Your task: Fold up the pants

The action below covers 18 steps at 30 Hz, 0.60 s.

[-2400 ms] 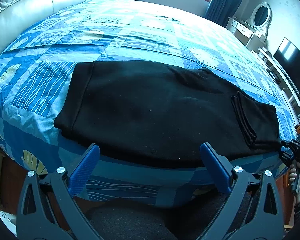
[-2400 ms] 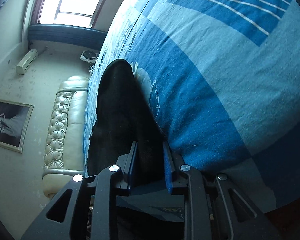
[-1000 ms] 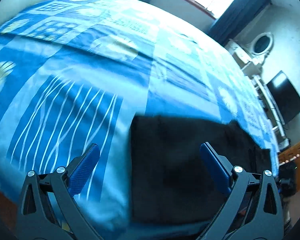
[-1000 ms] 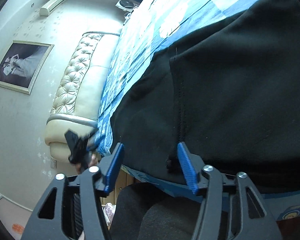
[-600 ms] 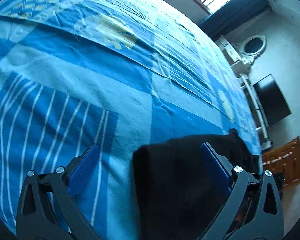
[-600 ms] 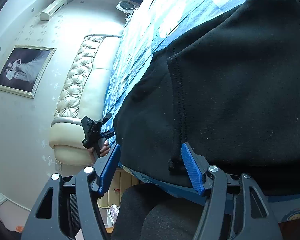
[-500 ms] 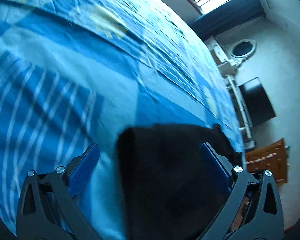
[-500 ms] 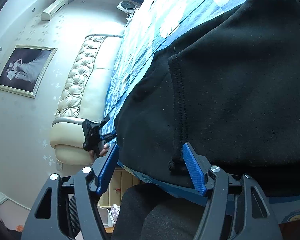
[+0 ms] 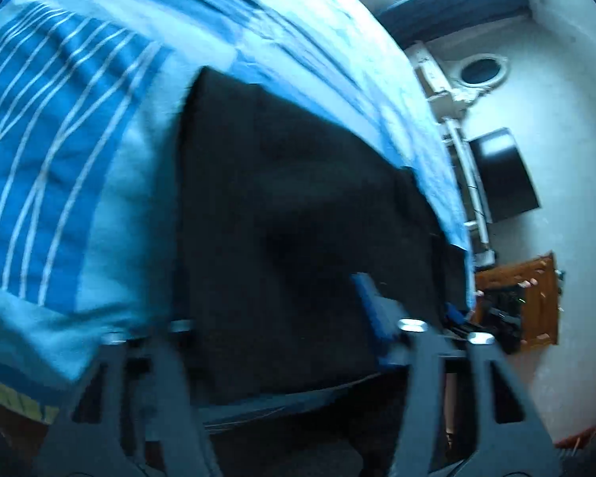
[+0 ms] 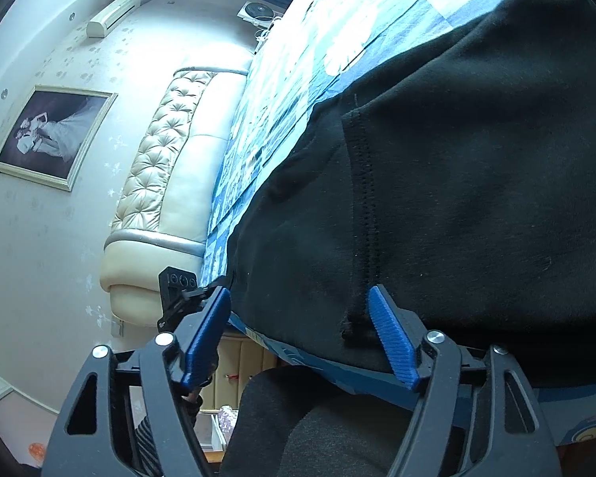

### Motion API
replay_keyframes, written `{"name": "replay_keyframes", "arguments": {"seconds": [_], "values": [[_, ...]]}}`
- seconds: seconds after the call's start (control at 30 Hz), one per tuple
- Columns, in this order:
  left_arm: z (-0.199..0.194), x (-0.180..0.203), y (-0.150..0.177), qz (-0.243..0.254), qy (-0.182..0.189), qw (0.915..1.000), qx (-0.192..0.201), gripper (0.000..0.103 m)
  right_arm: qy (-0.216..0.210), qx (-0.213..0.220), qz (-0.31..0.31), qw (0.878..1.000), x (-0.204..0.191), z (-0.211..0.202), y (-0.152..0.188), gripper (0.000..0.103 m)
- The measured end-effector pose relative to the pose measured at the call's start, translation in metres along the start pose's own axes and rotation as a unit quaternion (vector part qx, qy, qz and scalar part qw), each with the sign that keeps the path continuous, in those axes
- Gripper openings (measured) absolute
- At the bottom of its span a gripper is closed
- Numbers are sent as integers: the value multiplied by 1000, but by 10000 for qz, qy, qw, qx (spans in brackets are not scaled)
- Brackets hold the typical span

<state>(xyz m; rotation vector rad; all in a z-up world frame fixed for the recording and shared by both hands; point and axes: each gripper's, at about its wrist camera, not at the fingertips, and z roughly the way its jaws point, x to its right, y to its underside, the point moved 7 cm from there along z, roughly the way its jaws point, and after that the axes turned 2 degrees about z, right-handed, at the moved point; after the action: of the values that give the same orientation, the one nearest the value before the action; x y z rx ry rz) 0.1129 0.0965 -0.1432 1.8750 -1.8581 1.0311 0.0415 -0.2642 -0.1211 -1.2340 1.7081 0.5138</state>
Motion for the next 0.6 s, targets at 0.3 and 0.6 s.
{"name": "replay_keyframes", "arguments": {"seconds": [0.3, 0.6], "values": [[-3, -3, -7, -436, -298, 9985, 171, 14, 1364, 501, -691, 9870, -12, -19, -7, 80], [-32, 61, -27, -70, -568, 9968, 557, 13, 2736, 1026, -1127, 9497, -3, -49, -18, 83]]}}
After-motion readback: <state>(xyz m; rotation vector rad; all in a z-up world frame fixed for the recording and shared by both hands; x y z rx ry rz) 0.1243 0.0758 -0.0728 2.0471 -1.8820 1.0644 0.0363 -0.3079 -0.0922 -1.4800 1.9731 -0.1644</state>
